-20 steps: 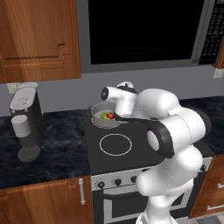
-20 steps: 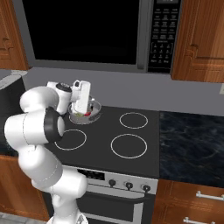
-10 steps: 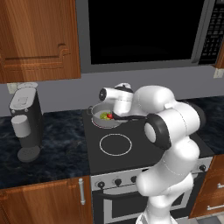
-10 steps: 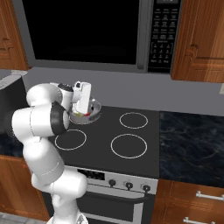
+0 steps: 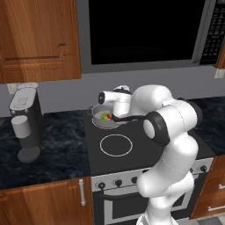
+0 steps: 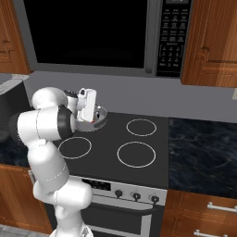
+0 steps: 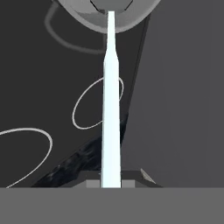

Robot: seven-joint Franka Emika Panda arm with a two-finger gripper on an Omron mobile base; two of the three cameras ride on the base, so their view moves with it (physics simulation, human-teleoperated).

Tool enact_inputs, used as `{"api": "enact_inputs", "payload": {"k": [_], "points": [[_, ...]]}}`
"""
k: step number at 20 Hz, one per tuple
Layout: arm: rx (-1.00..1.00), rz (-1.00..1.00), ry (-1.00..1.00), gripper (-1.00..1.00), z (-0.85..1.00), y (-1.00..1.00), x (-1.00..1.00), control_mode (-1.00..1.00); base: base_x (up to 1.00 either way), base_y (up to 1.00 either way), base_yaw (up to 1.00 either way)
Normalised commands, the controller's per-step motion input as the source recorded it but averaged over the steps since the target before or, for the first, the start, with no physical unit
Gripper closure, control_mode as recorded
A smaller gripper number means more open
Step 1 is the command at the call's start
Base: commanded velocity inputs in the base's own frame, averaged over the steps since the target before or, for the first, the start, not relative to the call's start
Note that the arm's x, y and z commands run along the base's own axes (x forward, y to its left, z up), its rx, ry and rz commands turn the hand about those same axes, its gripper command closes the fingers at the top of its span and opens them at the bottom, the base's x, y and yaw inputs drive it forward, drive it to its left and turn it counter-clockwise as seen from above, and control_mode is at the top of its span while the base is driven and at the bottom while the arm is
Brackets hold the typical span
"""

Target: Put the tomato and broccoli in the pot. Retrieve the spatula and lightly stir the vegetables in the pot.

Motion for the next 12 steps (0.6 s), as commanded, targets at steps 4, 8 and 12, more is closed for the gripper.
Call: {"api": "enact_inputs", "payload": {"k": [4, 8, 12], "points": [[0.00, 0.00, 0.00, 1.00, 0.00, 0.06, 0.30, -1.00, 0.00, 0.00, 0.00], [0.00, 0.00, 0.00, 1.00, -0.04, 0.08, 0.27, -1.00, 0.00, 0.00, 0.00], [0.00, 0.00, 0.00, 1.00, -0.01, 0.02, 0.03, -1.00, 0.00, 0.00, 0.00]]}}
